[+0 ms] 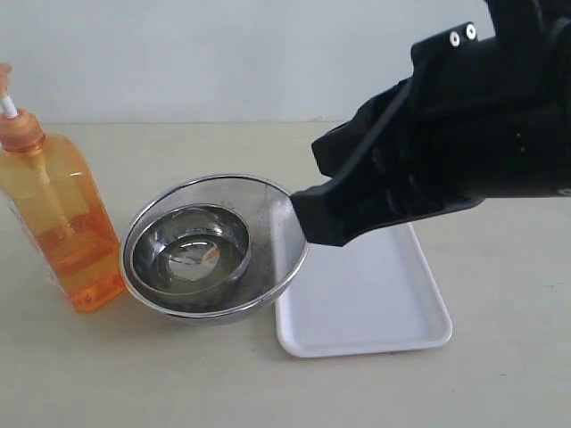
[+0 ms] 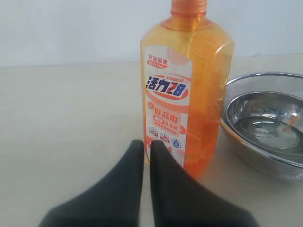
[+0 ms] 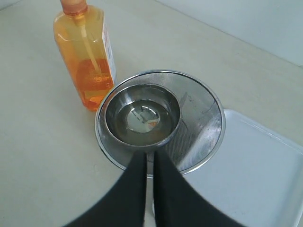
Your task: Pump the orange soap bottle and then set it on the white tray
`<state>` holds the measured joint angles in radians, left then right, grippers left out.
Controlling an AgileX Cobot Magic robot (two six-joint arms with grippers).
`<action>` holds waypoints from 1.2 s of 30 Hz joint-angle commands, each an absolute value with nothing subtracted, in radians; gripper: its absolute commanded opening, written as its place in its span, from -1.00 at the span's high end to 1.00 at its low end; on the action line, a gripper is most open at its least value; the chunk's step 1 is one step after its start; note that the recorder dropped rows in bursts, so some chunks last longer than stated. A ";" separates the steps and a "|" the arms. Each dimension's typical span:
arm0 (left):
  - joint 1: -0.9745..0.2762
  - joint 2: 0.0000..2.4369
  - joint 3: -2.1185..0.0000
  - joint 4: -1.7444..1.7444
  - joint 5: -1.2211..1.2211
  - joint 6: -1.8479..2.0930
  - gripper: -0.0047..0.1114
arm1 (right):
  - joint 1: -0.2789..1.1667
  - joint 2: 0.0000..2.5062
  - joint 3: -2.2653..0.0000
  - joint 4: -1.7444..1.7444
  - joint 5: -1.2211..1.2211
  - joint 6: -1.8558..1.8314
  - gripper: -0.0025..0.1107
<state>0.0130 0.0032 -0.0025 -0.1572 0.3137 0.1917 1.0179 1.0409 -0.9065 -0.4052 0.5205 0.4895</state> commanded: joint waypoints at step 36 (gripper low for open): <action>0.015 0.000 -0.134 -0.543 0.104 0.174 0.84 | 1.016 1.032 -0.906 -0.405 0.521 0.492 0.96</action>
<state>0.0130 0.0032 -0.1258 -0.5314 0.1071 0.1851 1.0179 1.0393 -0.9065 -0.4030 0.5205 0.4909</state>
